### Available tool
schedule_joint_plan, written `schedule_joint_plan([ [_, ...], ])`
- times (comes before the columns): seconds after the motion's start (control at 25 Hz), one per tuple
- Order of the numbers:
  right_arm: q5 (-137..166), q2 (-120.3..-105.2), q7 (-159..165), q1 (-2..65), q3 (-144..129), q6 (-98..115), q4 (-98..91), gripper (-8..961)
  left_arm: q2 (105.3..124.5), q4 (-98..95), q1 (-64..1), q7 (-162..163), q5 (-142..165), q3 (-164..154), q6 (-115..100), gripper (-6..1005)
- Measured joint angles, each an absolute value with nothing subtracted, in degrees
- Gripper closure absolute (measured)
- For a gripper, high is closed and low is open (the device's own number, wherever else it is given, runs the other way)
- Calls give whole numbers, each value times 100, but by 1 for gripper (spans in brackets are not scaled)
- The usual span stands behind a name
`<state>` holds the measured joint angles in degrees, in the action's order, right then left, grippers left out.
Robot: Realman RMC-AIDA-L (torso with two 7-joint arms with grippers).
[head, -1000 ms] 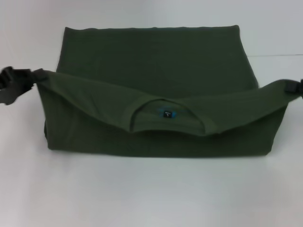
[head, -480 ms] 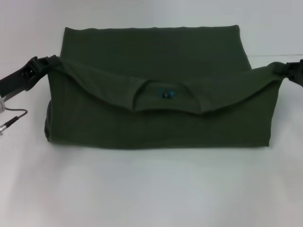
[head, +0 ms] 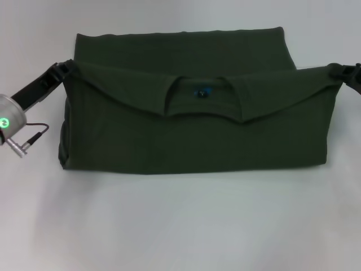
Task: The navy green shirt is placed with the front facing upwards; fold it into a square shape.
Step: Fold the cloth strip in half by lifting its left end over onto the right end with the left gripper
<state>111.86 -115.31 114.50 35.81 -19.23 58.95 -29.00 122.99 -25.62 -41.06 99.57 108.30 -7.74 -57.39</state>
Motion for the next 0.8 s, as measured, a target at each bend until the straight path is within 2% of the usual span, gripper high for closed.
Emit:
schedule_joint_plan([
  [0.36,11095,-11773,10922,3696,-1919,5258,-2746,907,12383,-2121,-4201,8904,10286,-757,-5162,970],
  [0.8,10632,-11879,10436,3780,-1927,4873,-2589,906,12393,-1443,-4374,7036,8971,-723,-4871,934],
])
